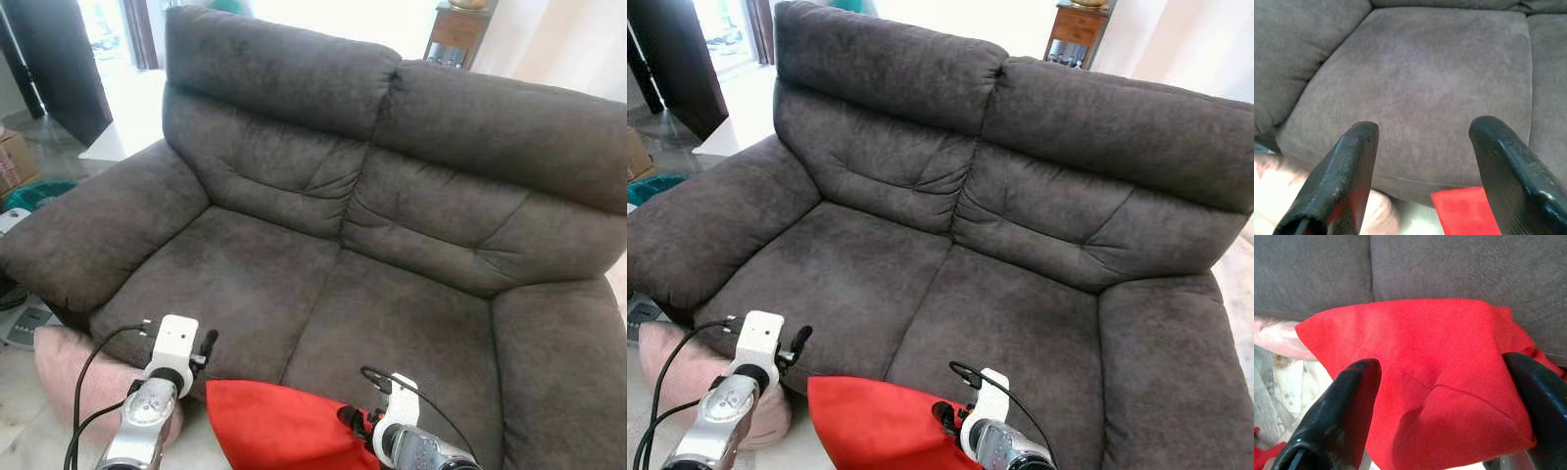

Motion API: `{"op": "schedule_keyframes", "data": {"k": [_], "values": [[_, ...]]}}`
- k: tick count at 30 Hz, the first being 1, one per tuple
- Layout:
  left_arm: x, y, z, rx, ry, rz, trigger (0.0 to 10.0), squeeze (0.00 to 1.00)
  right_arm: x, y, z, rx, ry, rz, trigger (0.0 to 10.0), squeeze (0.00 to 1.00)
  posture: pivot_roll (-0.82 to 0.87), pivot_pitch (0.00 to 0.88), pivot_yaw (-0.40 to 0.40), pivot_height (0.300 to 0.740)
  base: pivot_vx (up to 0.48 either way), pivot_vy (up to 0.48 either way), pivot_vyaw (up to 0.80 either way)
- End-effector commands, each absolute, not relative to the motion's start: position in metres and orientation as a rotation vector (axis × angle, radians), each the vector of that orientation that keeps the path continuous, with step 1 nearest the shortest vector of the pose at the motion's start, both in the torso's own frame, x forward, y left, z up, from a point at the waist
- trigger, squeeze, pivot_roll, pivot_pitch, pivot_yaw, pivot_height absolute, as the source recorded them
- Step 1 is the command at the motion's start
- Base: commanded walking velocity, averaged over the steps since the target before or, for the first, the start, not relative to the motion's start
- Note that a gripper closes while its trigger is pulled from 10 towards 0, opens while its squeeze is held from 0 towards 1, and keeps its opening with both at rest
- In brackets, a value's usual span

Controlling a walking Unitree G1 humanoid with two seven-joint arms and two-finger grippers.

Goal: Move the pillow to the sofa from floor

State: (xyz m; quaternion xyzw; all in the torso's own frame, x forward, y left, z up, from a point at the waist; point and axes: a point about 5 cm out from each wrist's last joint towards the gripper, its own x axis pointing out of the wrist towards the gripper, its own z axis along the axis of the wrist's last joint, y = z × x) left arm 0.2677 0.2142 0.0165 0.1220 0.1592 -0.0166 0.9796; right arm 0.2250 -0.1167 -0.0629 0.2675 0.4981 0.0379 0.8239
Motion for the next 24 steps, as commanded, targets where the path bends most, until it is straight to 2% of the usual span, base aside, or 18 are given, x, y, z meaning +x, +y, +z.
{"op": "schedule_keyframes", "data": {"k": [1, 9, 24], "values": [[0.266, 0.214, 0.014, 0.248, 0.333, -0.036, 10.0, 0.00, 0.230, -0.121, -0.060, 0.561, 1.059, 0.066, 10.0, 0.00, 0.29, 0.000, -0.155, 0.740, 0.000, 0.000, 0.00], [0.262, 0.211, 0.011, 0.236, 0.337, -0.026, 10.0, 0.00, 0.224, -0.128, -0.064, 0.500, 1.103, 0.058, 10.0, 0.00, 0.28, 0.000, -0.167, 0.740, 0.000, 0.000, 0.00], [0.256, 0.207, 0.006, 0.227, 0.359, -0.034, 10.0, 0.00, 0.204, -0.128, -0.075, 0.528, 1.161, 0.056, 10.0, 0.00, 0.27, 0.008, -0.174, 0.740, 0.000, 0.000, 0.00]]}}
